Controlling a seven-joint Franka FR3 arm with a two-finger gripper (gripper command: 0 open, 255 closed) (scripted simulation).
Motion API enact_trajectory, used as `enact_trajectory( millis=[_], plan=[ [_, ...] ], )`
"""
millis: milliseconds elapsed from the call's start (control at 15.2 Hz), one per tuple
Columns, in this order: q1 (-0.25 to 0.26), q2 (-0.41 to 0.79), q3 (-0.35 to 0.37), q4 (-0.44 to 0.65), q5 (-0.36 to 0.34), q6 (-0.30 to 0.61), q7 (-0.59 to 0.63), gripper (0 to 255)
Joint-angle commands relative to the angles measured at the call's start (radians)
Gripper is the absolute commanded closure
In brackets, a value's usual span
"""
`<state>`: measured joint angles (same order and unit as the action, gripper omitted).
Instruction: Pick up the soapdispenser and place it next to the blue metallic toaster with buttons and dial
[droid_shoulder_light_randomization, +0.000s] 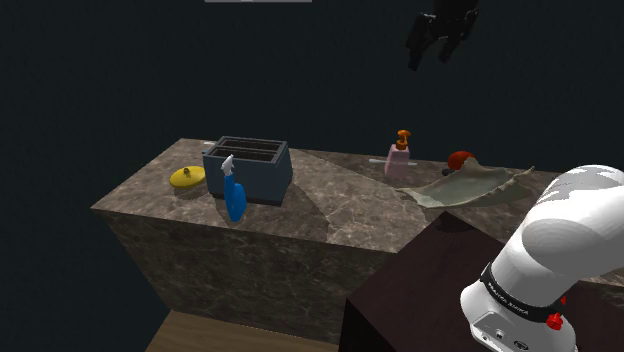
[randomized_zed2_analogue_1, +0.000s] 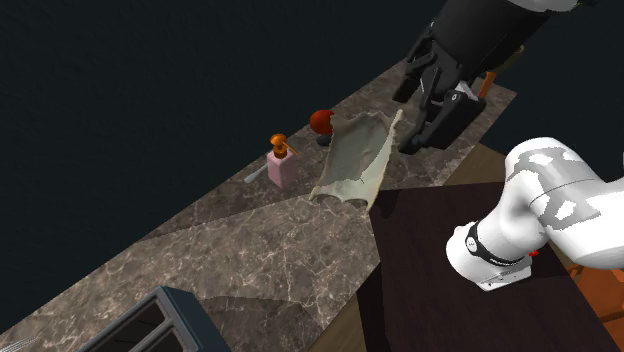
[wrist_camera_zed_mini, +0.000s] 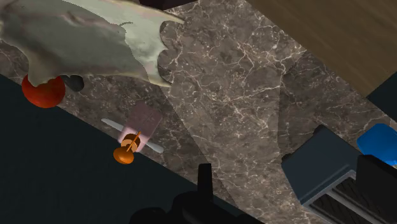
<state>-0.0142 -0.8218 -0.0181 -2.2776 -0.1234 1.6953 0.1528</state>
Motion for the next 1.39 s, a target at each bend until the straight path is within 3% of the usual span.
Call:
enact_trajectory(
  millis=[0,792,1320],
  plan=[
    [0.000,0.000,0.000,0.000,0.000,0.000,0.000,0],
    [-0.057,0.223,-0.193,-0.101,-0.041,0.328,-0.094,0],
    [-0.068,0.457,-0.327,-0.076,-0.003,0.533,-0.185,0]
  ],
)
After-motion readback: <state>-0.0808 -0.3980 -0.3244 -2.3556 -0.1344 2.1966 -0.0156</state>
